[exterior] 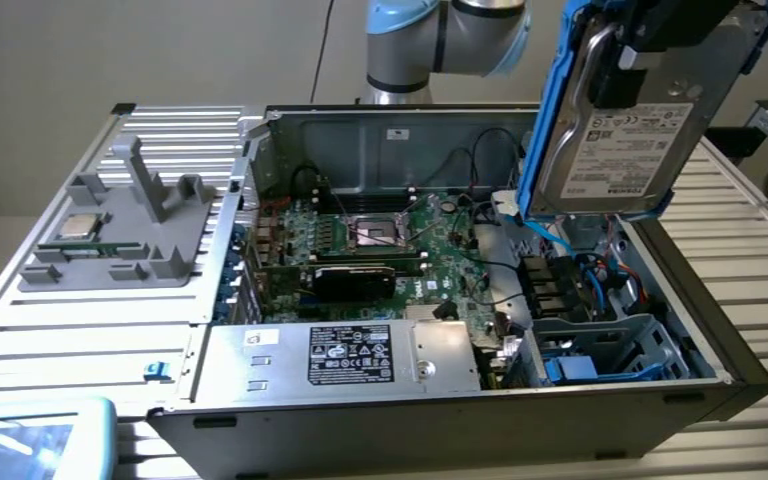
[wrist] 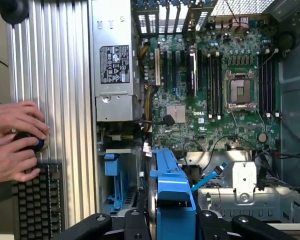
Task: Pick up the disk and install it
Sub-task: 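Pick up the disk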
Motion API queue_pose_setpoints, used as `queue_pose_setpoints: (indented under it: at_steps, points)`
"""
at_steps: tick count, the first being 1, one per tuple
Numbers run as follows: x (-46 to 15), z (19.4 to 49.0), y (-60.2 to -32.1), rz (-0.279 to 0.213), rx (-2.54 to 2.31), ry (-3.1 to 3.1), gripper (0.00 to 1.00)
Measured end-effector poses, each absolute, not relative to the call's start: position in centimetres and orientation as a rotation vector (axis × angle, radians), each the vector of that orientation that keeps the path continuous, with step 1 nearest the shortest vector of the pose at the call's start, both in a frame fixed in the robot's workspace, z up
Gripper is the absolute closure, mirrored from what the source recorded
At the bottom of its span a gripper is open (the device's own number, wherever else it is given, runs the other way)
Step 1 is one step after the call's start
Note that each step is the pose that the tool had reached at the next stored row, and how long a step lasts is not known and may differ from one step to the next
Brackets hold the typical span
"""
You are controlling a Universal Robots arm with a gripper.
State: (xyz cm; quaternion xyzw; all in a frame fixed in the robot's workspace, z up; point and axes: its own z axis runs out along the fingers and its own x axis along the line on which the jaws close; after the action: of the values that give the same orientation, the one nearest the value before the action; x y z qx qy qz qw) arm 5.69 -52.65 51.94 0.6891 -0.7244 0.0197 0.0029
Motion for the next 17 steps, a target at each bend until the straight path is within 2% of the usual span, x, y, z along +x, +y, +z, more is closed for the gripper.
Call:
queue_pose_setpoints:
  at_steps: [17]
  points:
    - [7.5,51.9,-56.3,0.062,2.161,-2.272,0.63]
